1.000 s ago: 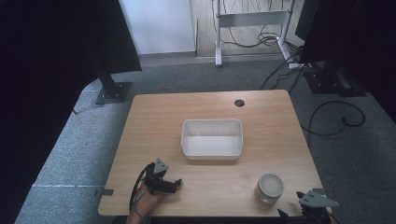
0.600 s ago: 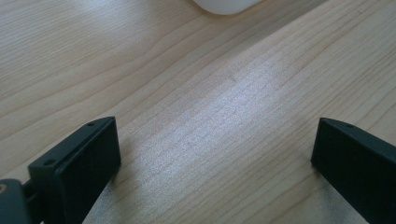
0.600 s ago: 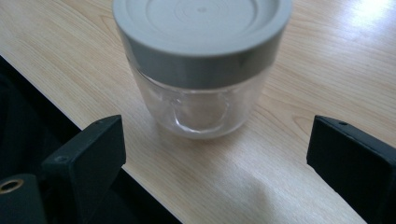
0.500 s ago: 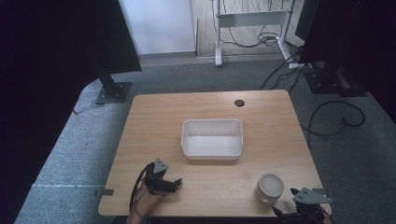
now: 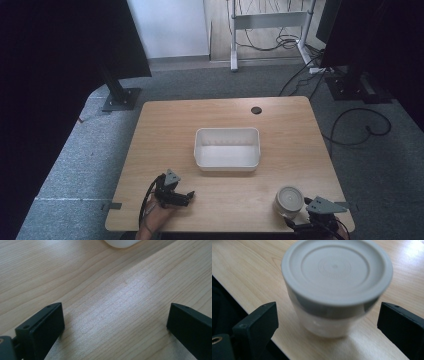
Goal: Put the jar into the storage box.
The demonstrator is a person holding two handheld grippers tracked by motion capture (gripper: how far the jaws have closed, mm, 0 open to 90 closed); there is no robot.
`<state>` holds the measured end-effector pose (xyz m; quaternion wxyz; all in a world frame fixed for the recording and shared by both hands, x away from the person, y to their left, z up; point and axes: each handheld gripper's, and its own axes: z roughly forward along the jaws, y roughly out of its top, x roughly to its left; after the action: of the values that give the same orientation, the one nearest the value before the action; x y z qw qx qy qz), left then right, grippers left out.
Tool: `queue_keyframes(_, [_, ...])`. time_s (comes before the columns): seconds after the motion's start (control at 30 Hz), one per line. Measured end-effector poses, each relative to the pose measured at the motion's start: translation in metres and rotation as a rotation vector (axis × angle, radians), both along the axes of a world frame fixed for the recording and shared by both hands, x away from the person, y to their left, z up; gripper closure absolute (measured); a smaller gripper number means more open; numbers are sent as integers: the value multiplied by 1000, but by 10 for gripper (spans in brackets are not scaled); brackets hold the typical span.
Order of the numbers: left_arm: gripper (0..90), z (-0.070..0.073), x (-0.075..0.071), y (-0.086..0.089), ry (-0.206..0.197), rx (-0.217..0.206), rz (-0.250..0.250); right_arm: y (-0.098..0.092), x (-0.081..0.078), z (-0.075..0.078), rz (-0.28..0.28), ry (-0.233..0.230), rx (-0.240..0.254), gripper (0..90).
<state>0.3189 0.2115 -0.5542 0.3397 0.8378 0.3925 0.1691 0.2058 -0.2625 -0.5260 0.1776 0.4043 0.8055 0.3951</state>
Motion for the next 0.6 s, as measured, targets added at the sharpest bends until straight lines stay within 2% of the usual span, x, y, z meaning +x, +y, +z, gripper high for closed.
queue_keyframes(0.6, [11, 0, 0, 0, 0, 0, 0, 13, 17, -6, -23, -8, -5, 60])
